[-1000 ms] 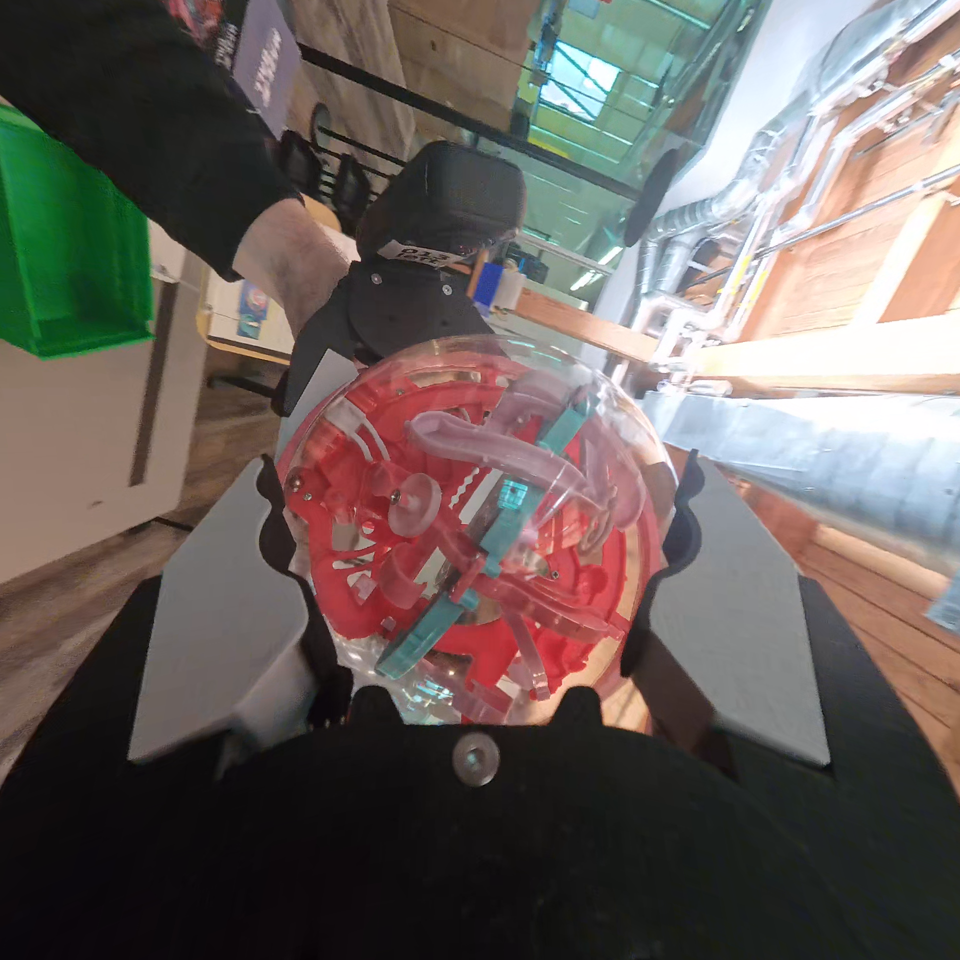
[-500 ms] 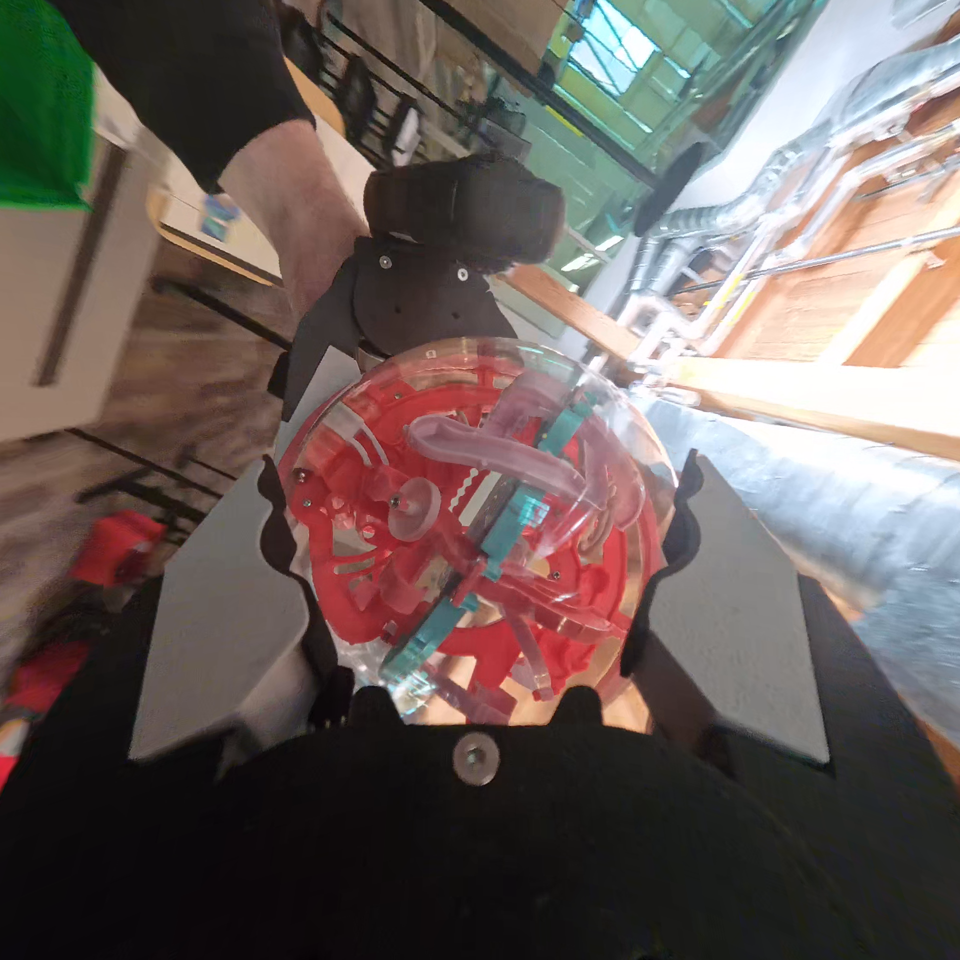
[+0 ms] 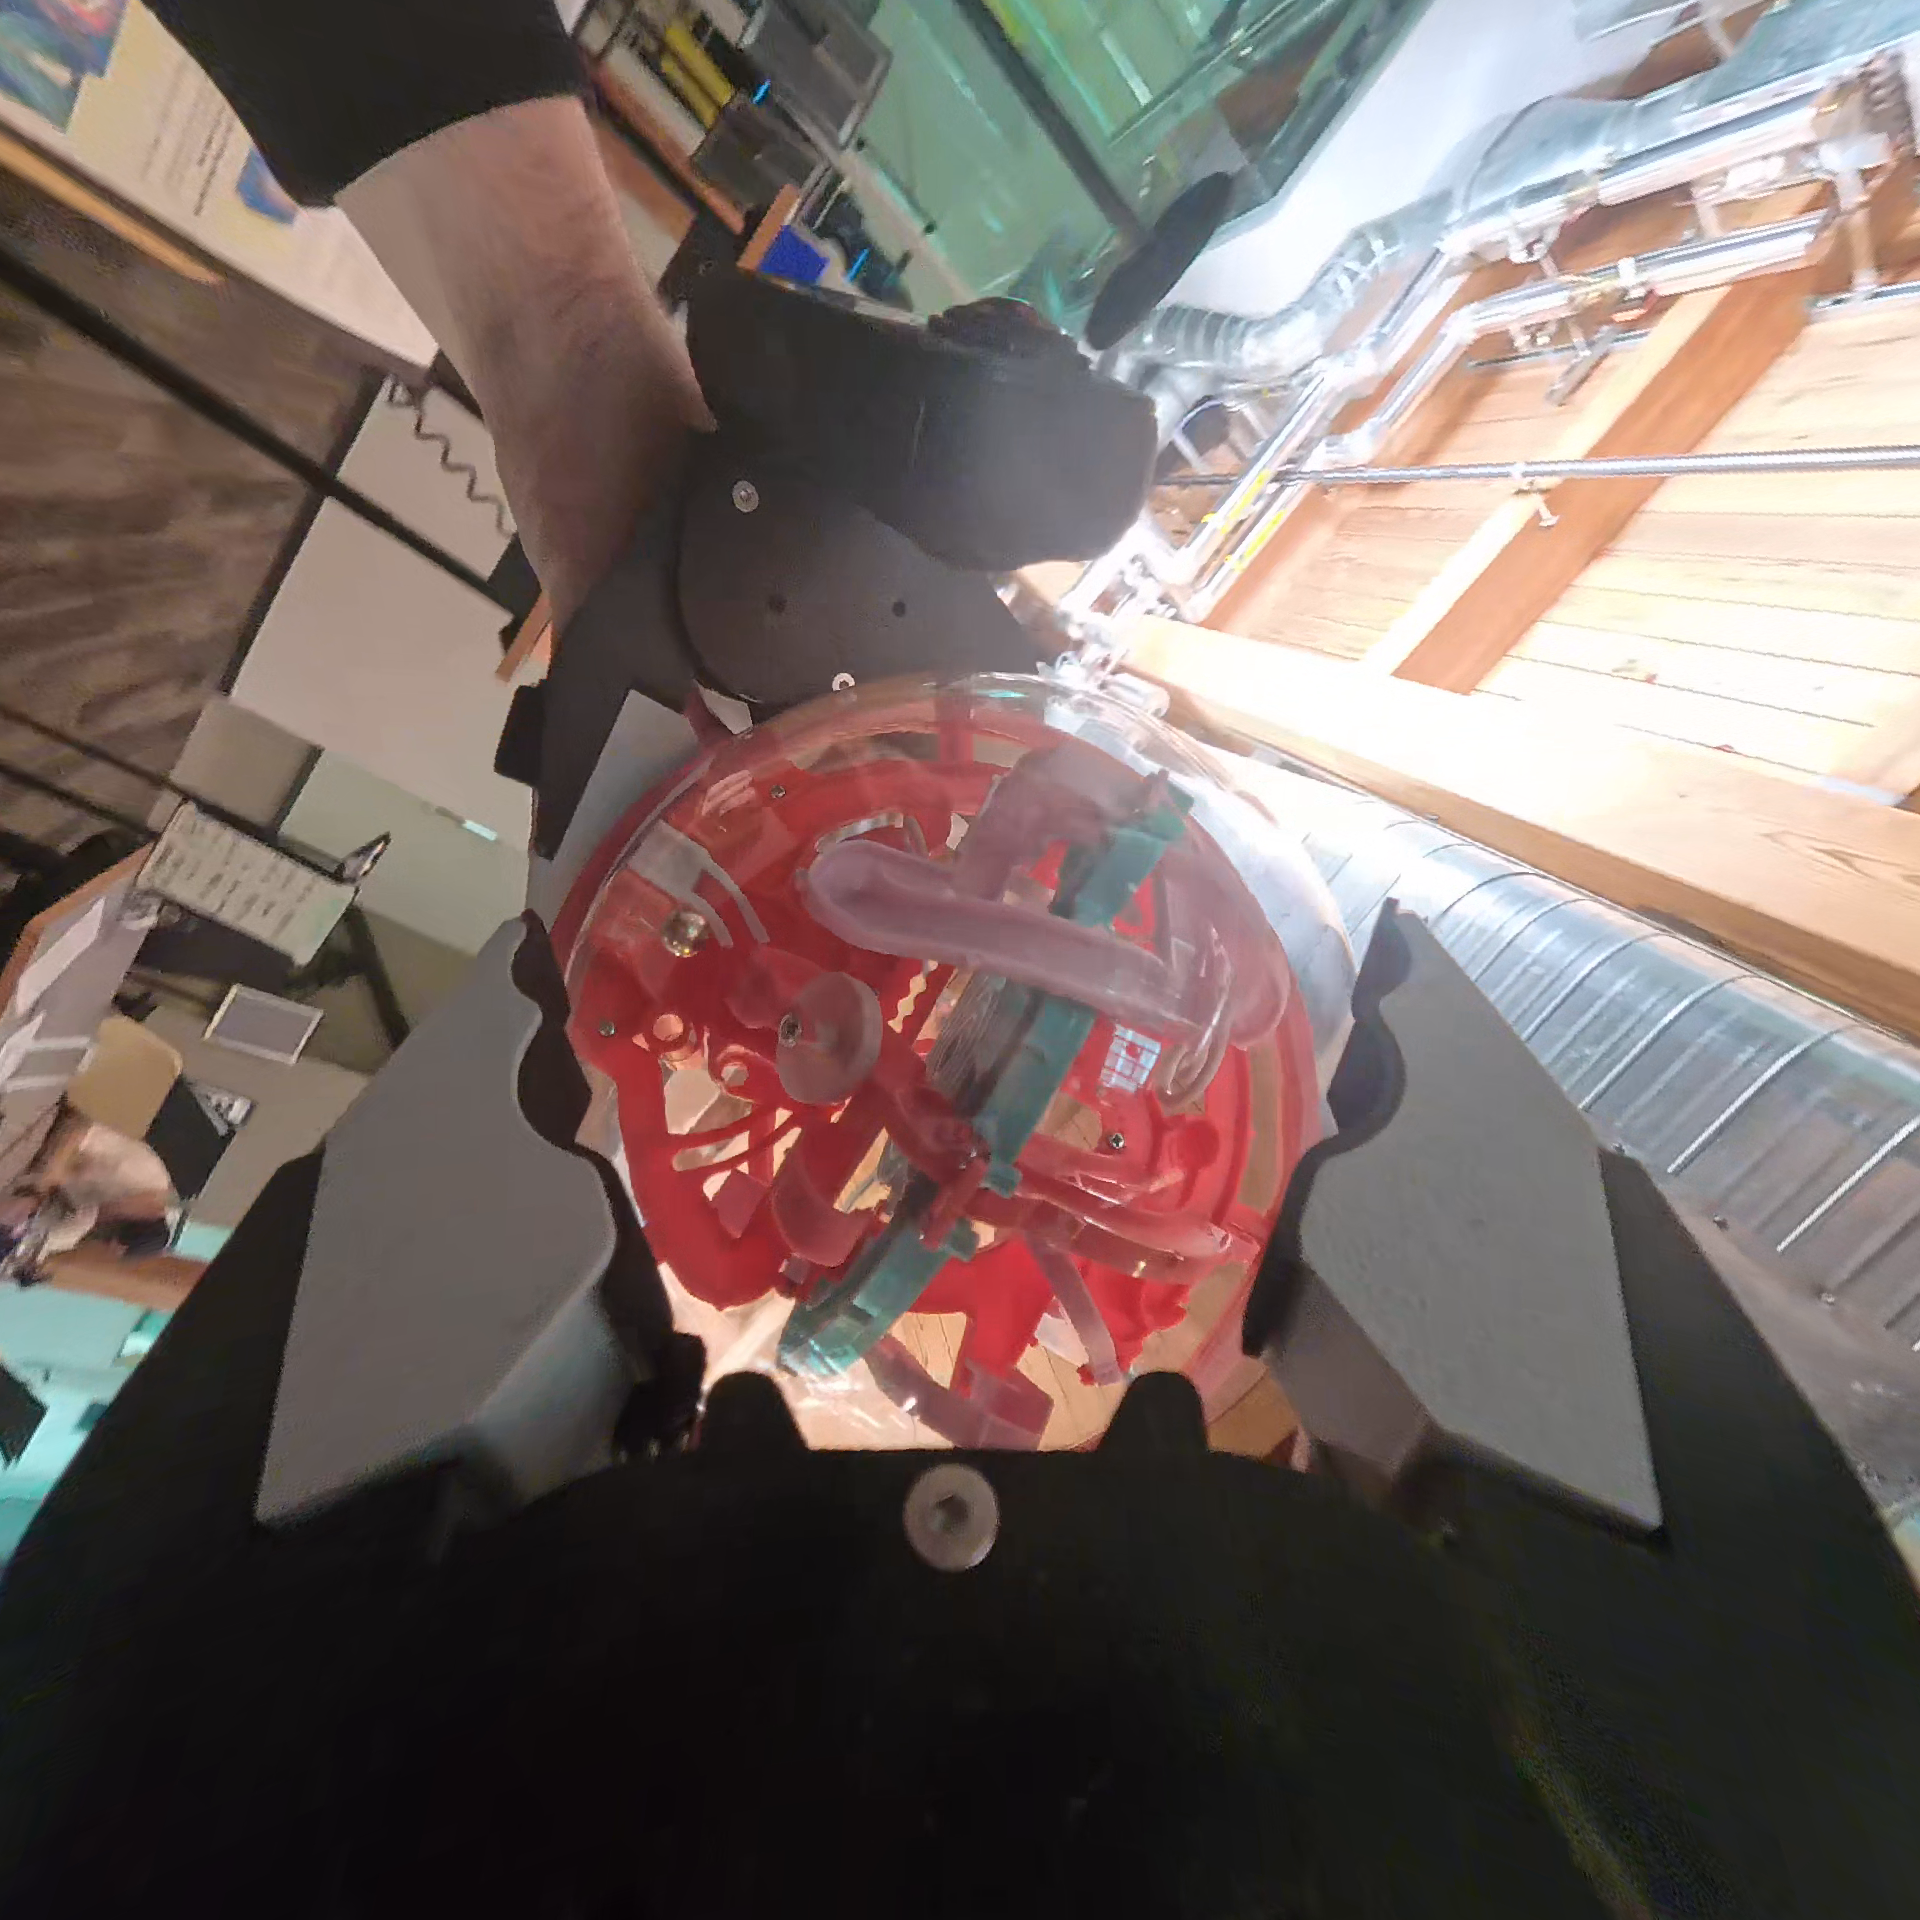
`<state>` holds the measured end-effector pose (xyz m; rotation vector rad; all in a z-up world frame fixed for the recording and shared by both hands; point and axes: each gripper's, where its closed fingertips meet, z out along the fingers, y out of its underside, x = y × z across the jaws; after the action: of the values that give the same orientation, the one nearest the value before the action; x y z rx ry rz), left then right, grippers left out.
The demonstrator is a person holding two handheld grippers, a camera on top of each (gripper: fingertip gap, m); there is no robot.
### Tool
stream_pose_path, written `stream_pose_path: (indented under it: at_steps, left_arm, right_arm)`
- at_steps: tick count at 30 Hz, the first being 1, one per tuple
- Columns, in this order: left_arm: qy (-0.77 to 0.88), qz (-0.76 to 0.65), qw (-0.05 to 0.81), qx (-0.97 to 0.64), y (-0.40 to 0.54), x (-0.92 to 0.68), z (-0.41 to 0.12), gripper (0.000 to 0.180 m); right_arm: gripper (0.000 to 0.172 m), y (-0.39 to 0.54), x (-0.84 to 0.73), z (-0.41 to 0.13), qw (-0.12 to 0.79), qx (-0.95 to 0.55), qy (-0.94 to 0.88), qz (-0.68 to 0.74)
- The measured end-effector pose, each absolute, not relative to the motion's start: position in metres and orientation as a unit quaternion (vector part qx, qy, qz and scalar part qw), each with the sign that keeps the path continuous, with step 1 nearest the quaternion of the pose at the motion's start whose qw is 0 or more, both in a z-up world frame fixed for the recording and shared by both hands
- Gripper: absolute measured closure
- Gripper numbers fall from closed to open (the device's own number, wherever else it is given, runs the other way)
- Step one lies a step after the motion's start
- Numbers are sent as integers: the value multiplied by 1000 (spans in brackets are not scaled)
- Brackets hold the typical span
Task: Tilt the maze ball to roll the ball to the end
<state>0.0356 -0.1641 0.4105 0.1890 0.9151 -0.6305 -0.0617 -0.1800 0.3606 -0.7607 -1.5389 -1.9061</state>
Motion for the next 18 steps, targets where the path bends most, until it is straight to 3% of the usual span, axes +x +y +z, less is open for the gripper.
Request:
stream_pose_path:
  at_steps: [7, 18]
  left_arm:
    - [413, -372, 828, 79, -163, 32, 405, 26]
    - [433, -420, 797, 21, -131, 49, 376, 25]
  right_arm:
    - [26, -170, -68, 357, 216, -332, -578, -714]
    - [26, -138, -56, 341, 214, -397, -600, -661]
